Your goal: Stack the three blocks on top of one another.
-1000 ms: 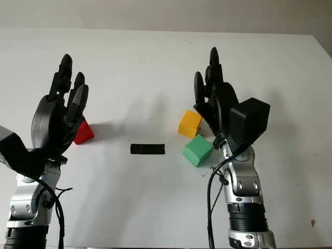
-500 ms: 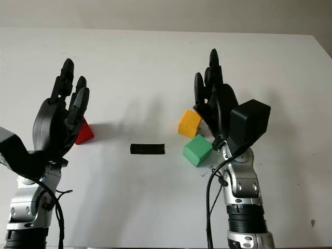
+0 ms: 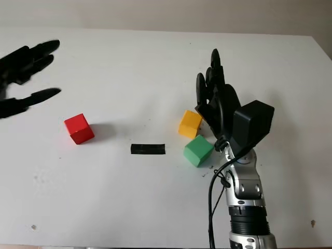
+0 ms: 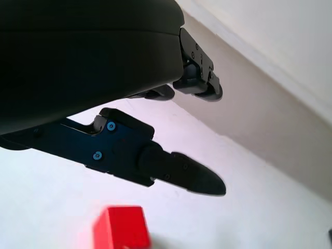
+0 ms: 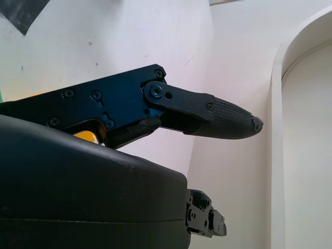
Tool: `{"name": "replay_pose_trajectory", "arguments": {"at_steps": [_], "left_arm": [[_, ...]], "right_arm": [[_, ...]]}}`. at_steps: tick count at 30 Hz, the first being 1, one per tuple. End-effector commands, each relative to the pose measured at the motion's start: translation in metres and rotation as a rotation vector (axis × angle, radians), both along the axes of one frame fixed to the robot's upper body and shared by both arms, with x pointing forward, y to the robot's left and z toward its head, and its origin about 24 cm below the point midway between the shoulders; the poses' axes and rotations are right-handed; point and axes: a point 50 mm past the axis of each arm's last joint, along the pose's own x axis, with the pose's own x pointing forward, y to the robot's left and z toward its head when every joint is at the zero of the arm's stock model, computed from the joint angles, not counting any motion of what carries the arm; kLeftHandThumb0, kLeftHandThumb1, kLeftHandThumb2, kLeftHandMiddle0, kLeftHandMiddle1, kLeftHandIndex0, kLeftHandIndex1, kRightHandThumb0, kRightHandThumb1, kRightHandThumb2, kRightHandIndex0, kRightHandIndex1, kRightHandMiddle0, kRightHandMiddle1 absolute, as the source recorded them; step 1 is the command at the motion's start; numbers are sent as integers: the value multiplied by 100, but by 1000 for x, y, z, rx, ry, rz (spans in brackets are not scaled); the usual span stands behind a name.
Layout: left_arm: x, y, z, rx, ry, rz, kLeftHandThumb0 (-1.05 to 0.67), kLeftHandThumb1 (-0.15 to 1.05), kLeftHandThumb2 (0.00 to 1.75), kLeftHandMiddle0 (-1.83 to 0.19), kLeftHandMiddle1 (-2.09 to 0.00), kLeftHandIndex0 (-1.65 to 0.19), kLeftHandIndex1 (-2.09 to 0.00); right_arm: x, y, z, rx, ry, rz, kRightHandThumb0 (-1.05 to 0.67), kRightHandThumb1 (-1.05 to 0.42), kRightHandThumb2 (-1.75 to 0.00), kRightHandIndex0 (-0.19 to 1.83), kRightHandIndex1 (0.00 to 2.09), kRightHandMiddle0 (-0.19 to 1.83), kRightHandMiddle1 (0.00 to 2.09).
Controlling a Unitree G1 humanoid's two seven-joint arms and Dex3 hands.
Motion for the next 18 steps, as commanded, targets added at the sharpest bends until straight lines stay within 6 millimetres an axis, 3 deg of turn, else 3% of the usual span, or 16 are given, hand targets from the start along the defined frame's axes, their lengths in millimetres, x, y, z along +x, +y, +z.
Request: {"name": "replay_pose_trajectory", "arguments": {"at_steps": [1, 6, 13, 18], "left_arm": [[0, -1, 12, 86, 0, -26, -51, 85, 2, -31, -4, -43, -8], [6, -9, 18, 508, 46, -38, -63, 86, 5, -17, -1, -39, -5], [19, -20, -10, 798, 36, -96, -55, 81, 4, -11, -3, -36, -5], [24, -31, -24, 1023, 7, -109, -49, 87, 7, -2, -2, -28, -2]], "right_arm": [[-1, -2, 2, 0, -15, -5, -72, -105, -66, -19, 0, -19, 0], [0, -2, 3, 2, -13, -9, -73, -105, -65, -19, 0, -19, 0], [1, -1, 3, -3, -15, 2, -72, -105, -66, -19, 0, -19, 0], [1, -1, 3, -9, -19, -4, -72, -105, -66, -19, 0, -19, 0]]}}
